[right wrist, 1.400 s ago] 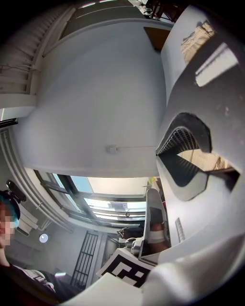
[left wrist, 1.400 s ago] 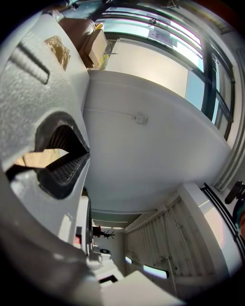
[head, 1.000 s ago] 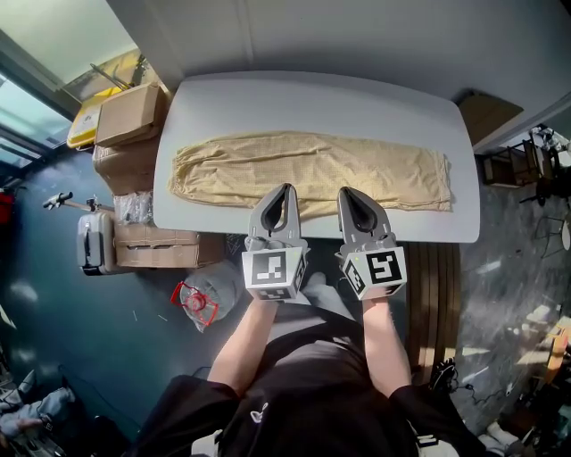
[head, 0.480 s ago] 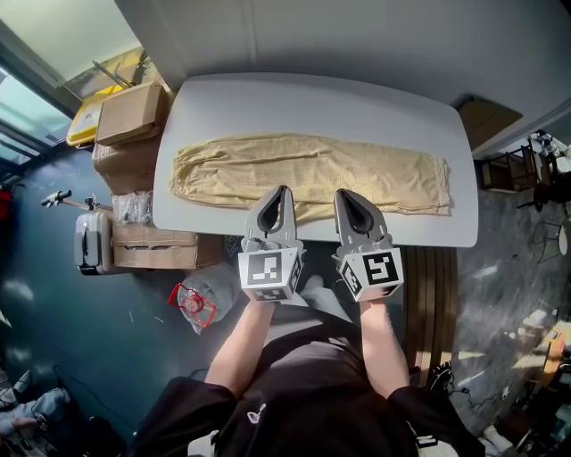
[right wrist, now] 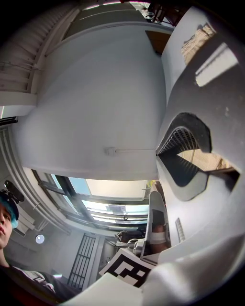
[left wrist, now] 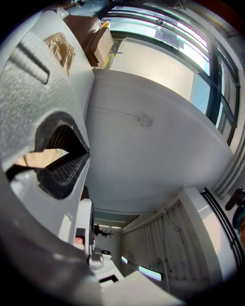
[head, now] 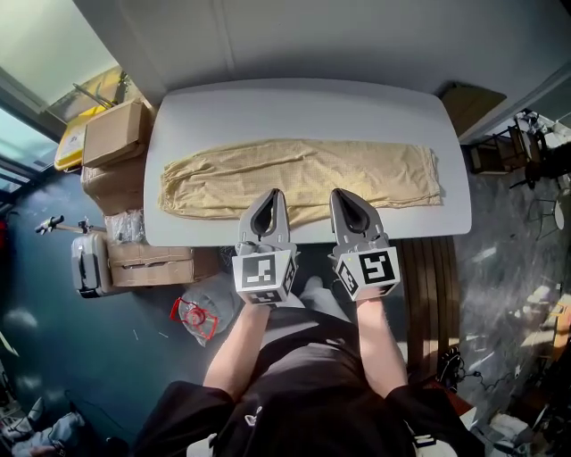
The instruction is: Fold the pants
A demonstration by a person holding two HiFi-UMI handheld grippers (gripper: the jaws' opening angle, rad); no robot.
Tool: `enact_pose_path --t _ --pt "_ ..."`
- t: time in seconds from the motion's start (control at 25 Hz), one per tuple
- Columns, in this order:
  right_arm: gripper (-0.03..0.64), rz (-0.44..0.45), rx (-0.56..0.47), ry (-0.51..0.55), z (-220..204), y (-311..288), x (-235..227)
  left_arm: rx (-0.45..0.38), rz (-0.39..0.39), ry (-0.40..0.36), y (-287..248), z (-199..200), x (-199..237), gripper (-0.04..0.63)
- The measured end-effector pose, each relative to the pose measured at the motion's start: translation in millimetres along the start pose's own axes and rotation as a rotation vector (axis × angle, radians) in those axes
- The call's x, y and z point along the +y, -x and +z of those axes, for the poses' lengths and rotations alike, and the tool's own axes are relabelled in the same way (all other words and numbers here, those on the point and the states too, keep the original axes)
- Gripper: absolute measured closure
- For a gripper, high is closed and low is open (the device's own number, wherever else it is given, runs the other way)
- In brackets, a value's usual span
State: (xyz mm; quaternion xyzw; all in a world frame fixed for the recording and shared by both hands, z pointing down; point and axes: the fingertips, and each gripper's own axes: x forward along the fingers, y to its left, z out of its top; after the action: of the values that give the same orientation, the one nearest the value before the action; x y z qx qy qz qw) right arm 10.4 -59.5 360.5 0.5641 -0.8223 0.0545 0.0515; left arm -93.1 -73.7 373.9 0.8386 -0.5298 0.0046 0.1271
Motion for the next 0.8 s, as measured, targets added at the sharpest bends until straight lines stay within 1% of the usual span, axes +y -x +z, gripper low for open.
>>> enact_pose_path --t 0.28,0.48,0.68,0.8 --pt "0.612 -0.103 -0.002 -0.023 -4.3 12.6 -19.4 0.044 -0.074 -0.023 -12.9 -8.6 -9.6 0.592" --pt "0.611 -0.210 0.003 -0.051 -12.3 37.3 -42.7 0.077 -0.120 -0.034 -25.2 -14.5 -19.4 0.592" --pt "0.611 -0.304 0.015 -0.080 -22.6 56.9 -77.9 0.100 -0.175 -0.056 -41.2 -22.1 -45.3 0.592" --pt "0.611 -0.339 0.015 -0.104 -29.6 64.1 -103.2 0.119 -0.208 -0.073 -55.2 -29.7 -67.1 0.592"
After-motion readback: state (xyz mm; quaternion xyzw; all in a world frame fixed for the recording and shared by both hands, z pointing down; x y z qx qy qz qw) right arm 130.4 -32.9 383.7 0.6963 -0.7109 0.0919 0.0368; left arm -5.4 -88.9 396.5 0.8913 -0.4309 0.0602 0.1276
